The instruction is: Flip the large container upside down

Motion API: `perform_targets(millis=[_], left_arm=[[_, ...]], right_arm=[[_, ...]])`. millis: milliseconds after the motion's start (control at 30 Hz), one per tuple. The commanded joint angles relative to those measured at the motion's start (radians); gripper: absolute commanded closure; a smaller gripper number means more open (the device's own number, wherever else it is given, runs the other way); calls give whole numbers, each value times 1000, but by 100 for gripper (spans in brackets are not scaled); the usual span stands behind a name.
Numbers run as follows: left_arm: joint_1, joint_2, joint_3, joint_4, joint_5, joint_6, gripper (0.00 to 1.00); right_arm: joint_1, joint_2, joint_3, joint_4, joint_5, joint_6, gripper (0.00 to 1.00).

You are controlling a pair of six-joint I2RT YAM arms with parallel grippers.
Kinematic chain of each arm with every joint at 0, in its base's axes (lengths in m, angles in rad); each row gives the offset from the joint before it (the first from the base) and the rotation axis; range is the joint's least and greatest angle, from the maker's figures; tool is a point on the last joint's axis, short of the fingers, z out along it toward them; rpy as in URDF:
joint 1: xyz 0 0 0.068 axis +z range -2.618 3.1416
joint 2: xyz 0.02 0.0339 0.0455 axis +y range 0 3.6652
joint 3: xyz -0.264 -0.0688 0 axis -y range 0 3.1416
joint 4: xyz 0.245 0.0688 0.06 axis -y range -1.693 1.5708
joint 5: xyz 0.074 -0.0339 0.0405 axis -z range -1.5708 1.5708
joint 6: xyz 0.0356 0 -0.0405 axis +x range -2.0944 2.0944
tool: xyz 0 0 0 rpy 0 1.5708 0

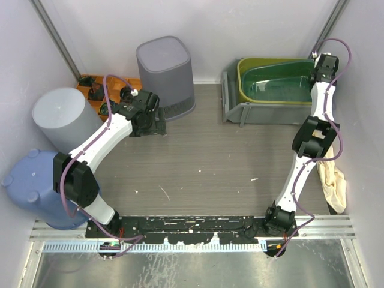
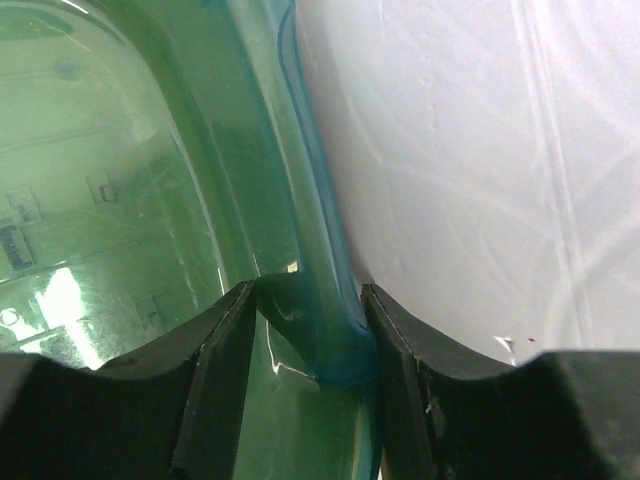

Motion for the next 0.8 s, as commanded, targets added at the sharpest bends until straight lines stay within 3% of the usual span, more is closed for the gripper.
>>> perform_targets(millis=[0,100,267,433,600,700,767], left_arm=[[4,2,35,4,-1,10,3],[4,2,30,2,-1,11,3],[4,0,28,2,-3,15,3],[5,0,27,2,-5,18,3],[4,-2,27,2,-7,19,3],[4,-1,30,-1,-7,21,2],[5,-3,31,-2,-9,22,2]], right_arm=[[30,-92,-25,60,72,-28,52],[43,-111,-52,84,92,-41,42],[56,-121,-56,89,104,-45,34],[57,-119,-62,84,99,-45,37],[57,-110,-64,83,93,-47,65],[57,-116,-65,81,85,-33,93],[56,-142,-74,82,64,-12,99]])
